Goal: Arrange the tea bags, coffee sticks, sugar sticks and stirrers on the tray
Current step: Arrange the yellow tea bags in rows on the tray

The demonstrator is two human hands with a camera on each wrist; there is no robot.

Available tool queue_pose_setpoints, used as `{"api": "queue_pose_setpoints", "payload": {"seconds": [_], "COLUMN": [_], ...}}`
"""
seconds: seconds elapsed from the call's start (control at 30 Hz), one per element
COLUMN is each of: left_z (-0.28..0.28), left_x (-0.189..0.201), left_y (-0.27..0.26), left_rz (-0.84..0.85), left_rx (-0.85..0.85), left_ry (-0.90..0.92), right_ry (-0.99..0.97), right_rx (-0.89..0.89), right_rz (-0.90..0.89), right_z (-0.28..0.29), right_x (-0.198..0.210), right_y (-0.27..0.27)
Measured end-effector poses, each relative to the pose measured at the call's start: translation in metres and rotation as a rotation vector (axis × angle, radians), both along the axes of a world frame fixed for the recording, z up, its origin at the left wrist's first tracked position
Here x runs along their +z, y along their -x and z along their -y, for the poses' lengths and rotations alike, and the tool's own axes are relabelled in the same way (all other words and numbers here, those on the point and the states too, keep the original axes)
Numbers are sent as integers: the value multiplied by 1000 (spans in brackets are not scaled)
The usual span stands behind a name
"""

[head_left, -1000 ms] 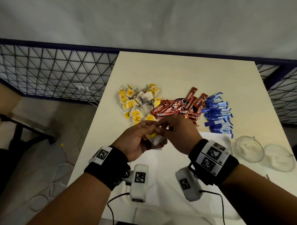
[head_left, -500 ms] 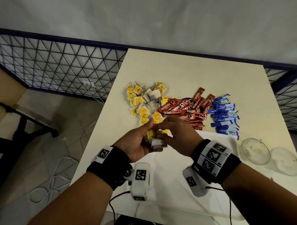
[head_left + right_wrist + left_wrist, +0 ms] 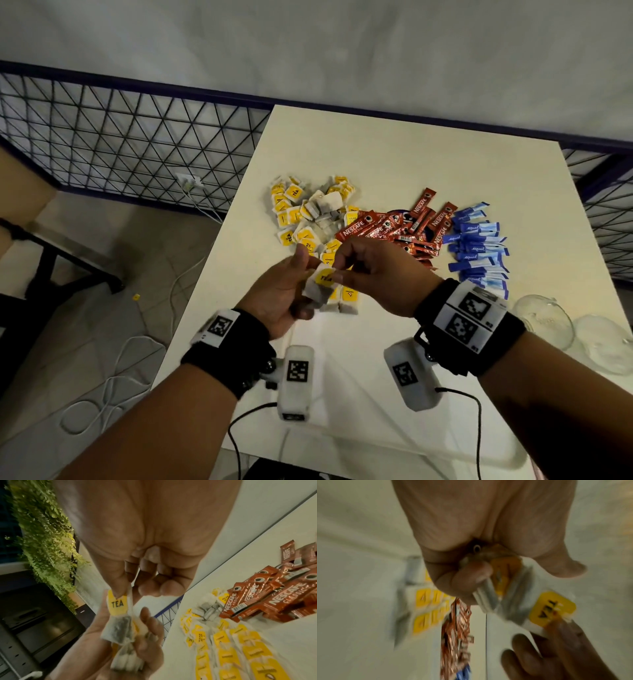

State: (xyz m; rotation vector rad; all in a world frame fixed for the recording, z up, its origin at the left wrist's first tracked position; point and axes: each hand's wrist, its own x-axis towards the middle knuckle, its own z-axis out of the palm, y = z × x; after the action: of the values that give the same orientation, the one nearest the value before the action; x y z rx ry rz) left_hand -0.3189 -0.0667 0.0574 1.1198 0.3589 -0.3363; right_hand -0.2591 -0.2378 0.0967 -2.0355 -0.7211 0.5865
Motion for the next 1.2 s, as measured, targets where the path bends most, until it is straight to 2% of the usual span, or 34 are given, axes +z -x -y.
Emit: {"api": "queue_pose_setpoints", "payload": {"seconds": [0.17, 0.27, 0.43, 0.63, 0.8, 1.0, 1.2], "left_z": [-18, -16, -16, -30, -28, -26, -23], "left_x": [15, 12, -21, -55, -68, -72, -72], "left_y": [-12, -13, -4, 2, 5, 3, 1], "left_rz": [194, 189, 37, -157, -150, -127, -89], "left_rx": [-169, -214, -198, -179, -217, -275, -260], "left_ry": [-473, -613, -674, -922, -1025, -1170, -1247], "right_ry": [62, 79, 111, 286, 421, 458, 440], "right_rx": [-45, -90, -161, -205, -209, -198, -218], "right_rz": [75, 98, 51, 94, 76, 40, 48], "right_z": [0, -3, -6, 0, 7, 6, 4], "right_x": [3, -2, -29, -79, -100, -108, -112], "right_y": [-9, -8, -8, 0, 10, 14, 14]}}
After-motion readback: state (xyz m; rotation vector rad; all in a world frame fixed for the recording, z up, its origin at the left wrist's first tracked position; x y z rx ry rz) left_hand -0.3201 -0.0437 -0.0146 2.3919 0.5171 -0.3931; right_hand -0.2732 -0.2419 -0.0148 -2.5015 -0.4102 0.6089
